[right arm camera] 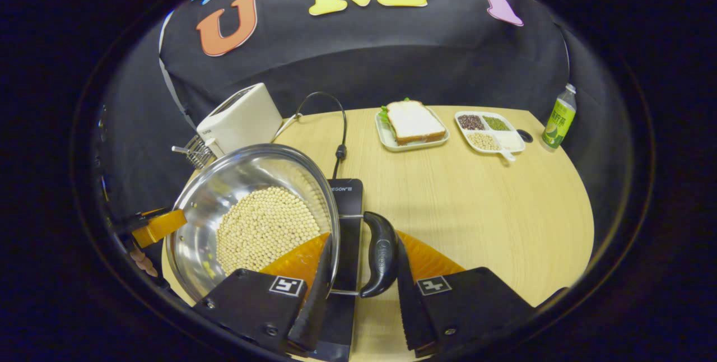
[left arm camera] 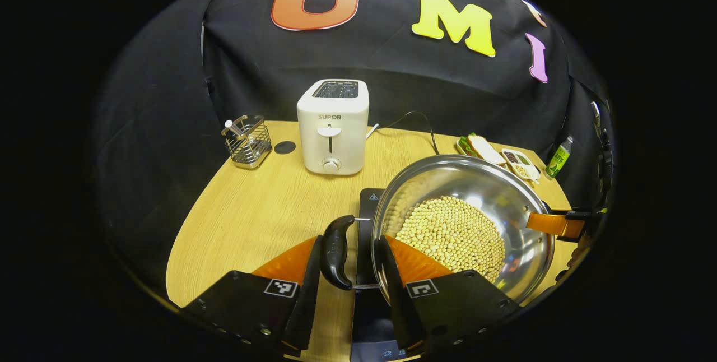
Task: First push the handle of the pot to place it horizontally, then grasp the pot with both hands and set it on the induction cooktop.
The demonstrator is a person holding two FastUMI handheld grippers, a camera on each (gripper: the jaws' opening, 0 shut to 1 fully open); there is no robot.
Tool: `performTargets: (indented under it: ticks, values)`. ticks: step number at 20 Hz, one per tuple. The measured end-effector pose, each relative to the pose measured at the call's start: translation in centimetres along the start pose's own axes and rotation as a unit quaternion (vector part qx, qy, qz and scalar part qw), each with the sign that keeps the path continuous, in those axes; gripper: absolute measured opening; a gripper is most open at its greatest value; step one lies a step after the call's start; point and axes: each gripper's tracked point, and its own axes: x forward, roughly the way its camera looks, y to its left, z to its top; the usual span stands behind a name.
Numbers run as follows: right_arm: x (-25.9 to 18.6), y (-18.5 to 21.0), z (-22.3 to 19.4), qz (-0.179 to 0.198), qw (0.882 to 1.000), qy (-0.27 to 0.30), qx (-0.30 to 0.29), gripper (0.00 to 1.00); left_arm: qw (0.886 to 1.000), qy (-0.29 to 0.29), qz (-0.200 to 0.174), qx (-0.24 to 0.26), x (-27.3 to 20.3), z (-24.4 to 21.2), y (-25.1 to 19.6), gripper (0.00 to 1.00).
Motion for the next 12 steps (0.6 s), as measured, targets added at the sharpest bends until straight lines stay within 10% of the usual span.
performTargets:
  ticks: [12]
  values:
    - [-0.55,0.22,-0.60,0.005,1.000,-0.024,0.014,0.60,1.000,-0.006,-0.007,-0.009,-0.22,-0.18,0.20,0.55]
